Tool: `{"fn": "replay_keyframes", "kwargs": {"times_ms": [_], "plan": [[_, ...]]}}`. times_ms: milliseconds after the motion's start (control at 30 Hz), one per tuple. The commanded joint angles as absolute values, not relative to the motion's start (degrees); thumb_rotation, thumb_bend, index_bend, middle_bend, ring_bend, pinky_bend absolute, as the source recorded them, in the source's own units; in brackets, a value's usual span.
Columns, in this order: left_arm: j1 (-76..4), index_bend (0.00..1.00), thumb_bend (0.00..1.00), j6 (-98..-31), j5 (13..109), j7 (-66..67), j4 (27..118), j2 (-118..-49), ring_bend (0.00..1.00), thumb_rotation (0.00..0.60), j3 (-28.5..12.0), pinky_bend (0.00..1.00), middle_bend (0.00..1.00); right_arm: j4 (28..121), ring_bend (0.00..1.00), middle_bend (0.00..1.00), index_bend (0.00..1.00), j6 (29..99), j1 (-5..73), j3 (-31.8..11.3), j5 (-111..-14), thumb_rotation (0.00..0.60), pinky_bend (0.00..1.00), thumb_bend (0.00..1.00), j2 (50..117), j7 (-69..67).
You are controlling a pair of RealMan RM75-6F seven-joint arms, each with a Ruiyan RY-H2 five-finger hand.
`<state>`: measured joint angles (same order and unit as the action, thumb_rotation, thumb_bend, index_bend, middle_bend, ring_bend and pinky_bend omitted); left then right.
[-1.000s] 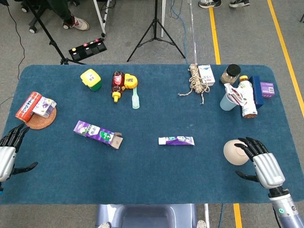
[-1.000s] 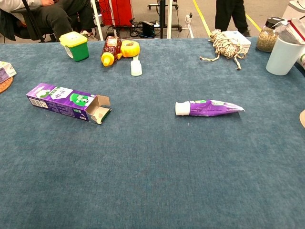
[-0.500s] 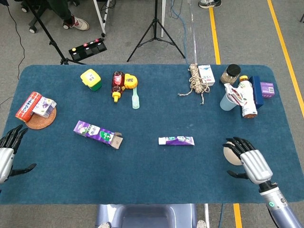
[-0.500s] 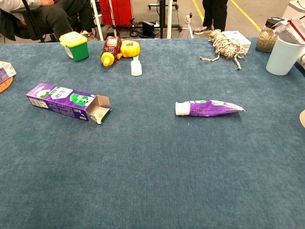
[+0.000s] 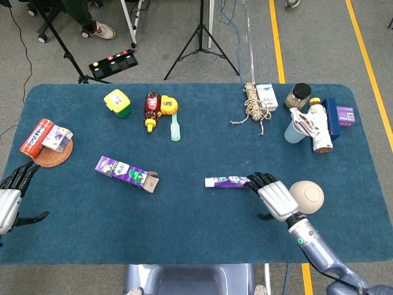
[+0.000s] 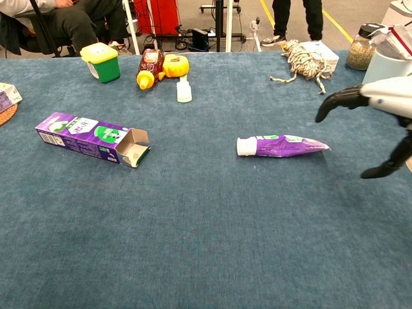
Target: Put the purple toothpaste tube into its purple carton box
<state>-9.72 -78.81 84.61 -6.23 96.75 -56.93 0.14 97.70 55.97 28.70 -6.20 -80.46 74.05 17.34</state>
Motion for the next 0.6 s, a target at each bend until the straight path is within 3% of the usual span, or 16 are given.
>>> {"fn": "replay_keyframes", "kwargs": {"times_ms": [33,400,600], "plan": [[-9.7,0.00,0.04,-78.6,84.4,-6.4,96.7,-56.8,0.00,0.600,0.0,0.14,0.00,96.9,0.13,0.17,0.21,52.1,33.8,-10.0,-70.5,0.600,0.18,0.05,80.3,26.6],[-9.9,0.00,0.04,-77.3,83.7,-6.7,96.7,-56.6,0.00,0.600,-0.4,0.14,0.00,90.8,0.21,0.24,0.25,55.6,37.6,-11.7,-61.7,0.600,0.26,0.08,88.0,34.7],[-10.0,0.00,0.04,-76.8,83.5,-6.8,96.9,-56.4,0.00,0.600,-0.4,0.14,0.00,87.5,0.27,0.30,0.29,57.8,38.7,-12.2,-59.1,0.600,0.31,0.15,90.9,36.3]]}}
